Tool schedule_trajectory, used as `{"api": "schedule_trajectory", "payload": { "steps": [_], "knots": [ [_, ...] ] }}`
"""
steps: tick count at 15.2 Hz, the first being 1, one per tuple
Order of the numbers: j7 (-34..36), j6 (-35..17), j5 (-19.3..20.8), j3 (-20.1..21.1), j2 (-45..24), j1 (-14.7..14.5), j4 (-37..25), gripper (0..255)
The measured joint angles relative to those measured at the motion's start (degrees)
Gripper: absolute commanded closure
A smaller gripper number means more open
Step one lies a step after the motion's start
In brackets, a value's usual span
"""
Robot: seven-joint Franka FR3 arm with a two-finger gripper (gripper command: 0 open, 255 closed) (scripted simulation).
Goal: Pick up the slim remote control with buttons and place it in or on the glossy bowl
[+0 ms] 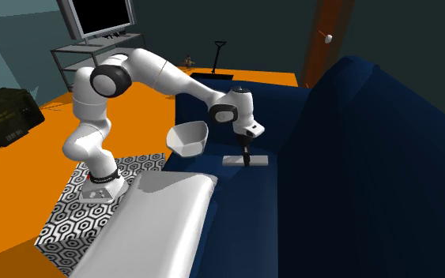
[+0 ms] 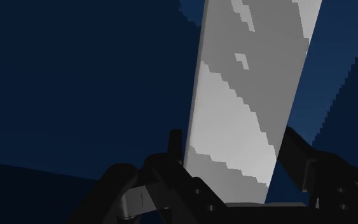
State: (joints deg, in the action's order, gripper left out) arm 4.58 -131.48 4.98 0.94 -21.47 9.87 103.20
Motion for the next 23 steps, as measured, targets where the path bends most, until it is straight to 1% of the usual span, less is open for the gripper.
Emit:
{"api": "schedule_trajectory", "payload": {
  "steps": [9, 23],
  "knots": [
    [-0.56, 5.67, -0.39, 0.12, 3.33, 0.08, -2.36, 255],
    [-1.07, 15.66, -0.78, 0.31, 5.87, -0.08, -9.81, 255]
  ]
}}
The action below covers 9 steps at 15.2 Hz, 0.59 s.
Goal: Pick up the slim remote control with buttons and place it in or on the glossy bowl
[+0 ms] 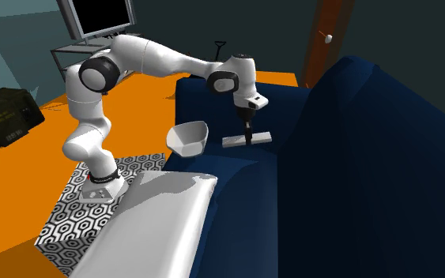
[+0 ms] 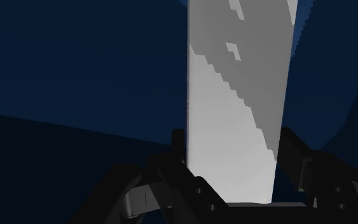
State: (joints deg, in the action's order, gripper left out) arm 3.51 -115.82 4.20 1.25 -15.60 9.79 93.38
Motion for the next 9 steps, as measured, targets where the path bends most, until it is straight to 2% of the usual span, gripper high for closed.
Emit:
{"api": "schedule_trajectory", "payload": {
  "steps": [9],
  "knots": [
    [-0.45, 6.55, -0.19, 0.04, 0.64, -0.02, -5.93, 255]
  ]
}}
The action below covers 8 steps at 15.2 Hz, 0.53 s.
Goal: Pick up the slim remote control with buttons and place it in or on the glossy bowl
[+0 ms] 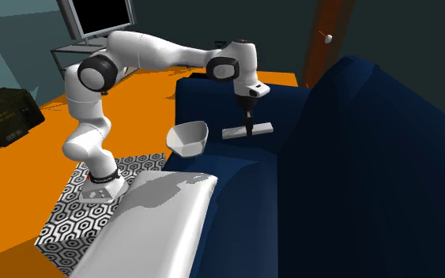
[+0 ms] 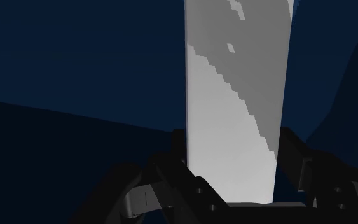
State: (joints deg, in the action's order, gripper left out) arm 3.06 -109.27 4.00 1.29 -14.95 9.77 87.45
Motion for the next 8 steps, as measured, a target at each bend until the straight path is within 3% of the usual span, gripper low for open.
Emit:
{"api": "schedule_trajectory", "payload": {
  "steps": [4, 8],
  "knots": [
    [-0.13, 3.02, -0.05, 0.03, 0.04, -0.05, -2.96, 255],
    [1.78, 1.45, 0.13, 0.73, 6.78, -1.11, 5.48, 255]
  ]
}}
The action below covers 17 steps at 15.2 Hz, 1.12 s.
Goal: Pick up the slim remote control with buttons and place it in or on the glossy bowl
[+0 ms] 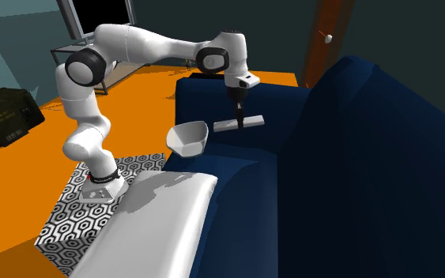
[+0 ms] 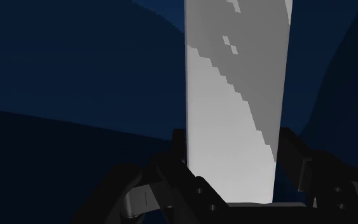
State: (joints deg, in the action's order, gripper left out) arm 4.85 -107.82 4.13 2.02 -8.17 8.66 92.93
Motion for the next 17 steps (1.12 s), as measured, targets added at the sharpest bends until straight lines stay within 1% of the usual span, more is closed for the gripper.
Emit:
{"api": "schedule_trajectory", "payload": {
  "steps": [2, 7, 12, 17],
  "knots": [
    [1.45, -1.03, 0.07, 0.59, 4.3, -0.73, 5.4, 255],
    [5.58, -2.41, -0.03, 2.61, 13.35, -2.78, 16.1, 255],
    [9.21, -2.47, -0.82, 4.73, 21.68, -4.62, 24.68, 255],
    [13.52, -1.52, -2.45, 7.6, 30.24, -7.0, 32.52, 255]
  ]
}}
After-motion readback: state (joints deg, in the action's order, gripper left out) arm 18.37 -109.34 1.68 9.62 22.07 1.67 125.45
